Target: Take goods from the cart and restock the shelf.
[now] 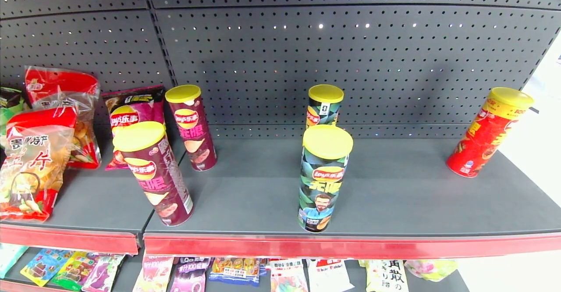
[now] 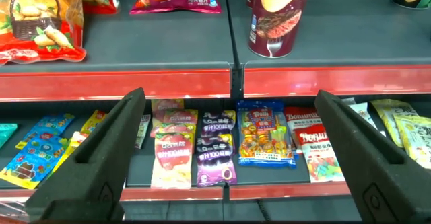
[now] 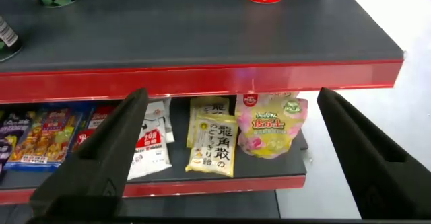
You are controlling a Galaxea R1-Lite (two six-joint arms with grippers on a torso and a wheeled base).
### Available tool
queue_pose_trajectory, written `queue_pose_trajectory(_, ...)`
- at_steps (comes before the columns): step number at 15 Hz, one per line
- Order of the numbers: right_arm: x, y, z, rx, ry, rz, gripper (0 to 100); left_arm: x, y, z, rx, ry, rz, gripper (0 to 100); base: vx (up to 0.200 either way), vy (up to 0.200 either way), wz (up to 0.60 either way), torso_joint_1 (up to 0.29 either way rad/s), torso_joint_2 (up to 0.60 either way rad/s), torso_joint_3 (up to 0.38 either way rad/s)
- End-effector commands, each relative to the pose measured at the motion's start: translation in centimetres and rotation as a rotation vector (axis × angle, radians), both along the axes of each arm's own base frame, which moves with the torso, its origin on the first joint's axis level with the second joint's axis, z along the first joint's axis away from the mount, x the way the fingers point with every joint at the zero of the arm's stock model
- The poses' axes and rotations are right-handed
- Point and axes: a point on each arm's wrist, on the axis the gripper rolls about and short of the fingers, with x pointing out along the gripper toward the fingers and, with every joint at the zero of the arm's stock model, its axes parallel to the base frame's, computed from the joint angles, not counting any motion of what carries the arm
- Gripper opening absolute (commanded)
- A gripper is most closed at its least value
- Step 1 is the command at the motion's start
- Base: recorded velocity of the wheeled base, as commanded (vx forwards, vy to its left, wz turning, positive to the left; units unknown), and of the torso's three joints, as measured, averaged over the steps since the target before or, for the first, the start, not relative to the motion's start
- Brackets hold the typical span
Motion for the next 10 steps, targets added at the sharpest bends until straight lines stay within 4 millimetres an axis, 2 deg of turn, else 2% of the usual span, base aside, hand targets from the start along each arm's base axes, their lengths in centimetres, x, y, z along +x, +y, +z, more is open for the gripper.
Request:
queue_pose_trajectory(1,0.06,-0.01,-0.04,0.002,0.008,-0.002,100,0.01,0.00,0.00,0.000,0.001,0.000,100,0.000,0.000,0.00,0.000,0.00,0.000)
queue_pose_trajectory(10,0.06,-0.01,-0.04,0.002,0.008,-0.002,100,0.01,0.00,0.00,0.000,0.001,0.000,100,0.000,0.000,0.00,0.000,0.00,0.000)
